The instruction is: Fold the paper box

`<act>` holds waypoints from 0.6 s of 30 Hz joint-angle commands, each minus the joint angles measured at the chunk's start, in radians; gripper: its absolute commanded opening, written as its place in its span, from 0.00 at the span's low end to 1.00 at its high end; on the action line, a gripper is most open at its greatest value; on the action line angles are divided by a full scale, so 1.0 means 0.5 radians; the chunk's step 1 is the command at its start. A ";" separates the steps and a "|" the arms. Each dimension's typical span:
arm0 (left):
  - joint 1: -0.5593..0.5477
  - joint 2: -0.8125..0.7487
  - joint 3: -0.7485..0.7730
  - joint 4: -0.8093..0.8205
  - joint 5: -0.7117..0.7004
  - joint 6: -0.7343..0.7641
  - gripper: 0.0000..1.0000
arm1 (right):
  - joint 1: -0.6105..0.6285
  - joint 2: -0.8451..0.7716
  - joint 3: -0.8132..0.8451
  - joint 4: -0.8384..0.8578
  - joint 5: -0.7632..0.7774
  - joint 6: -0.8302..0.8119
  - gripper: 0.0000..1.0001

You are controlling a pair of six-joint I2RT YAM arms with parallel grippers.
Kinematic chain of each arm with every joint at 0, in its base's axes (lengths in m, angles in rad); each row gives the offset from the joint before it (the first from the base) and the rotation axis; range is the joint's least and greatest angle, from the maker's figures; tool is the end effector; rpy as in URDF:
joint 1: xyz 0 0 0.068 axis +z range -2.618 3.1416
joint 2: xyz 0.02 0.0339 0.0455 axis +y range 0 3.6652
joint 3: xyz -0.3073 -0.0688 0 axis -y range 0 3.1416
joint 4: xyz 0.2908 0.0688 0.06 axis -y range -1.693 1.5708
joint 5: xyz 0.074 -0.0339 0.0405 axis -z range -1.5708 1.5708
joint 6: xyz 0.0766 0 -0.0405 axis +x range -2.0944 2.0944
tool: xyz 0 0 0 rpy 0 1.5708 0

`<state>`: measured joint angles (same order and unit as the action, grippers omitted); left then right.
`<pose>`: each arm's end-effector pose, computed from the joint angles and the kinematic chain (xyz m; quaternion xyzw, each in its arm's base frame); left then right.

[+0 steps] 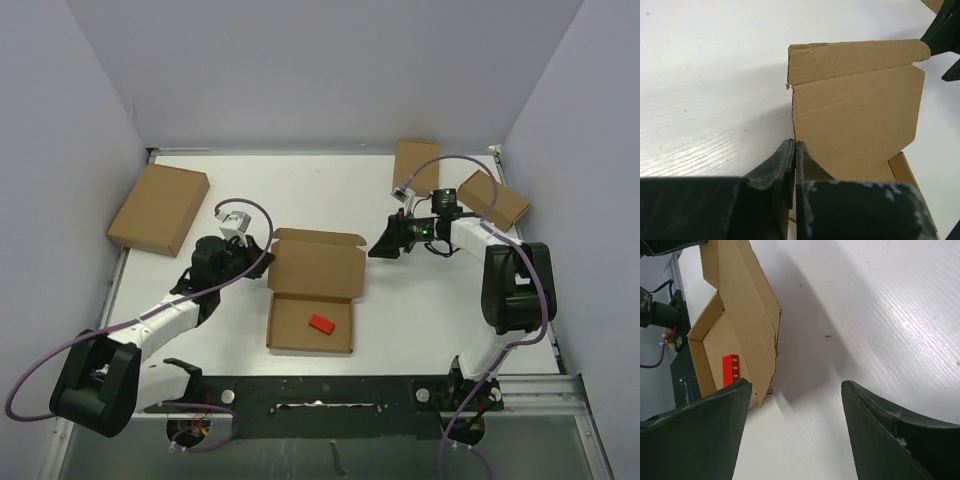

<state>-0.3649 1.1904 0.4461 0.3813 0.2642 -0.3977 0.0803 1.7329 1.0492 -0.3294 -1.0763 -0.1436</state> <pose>0.2719 -0.1253 0.1934 0.0614 0.8171 -0.3101 0.4821 0.3847 0.0986 0.1860 -0.2324 0.8046 0.4850 0.2518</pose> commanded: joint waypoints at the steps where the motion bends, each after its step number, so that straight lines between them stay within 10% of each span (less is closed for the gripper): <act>1: -0.022 -0.091 0.038 0.169 0.044 0.090 0.00 | 0.055 -0.002 0.059 0.092 -0.151 0.064 0.73; 18: -0.025 -0.125 0.015 0.204 0.018 0.072 0.00 | 0.174 0.094 0.067 0.000 -0.175 0.004 0.52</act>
<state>-0.3725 1.1648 0.4458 0.4084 0.2672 -0.3763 0.1474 1.7794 1.0492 -0.3241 -1.1431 -0.1238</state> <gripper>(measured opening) 0.010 0.563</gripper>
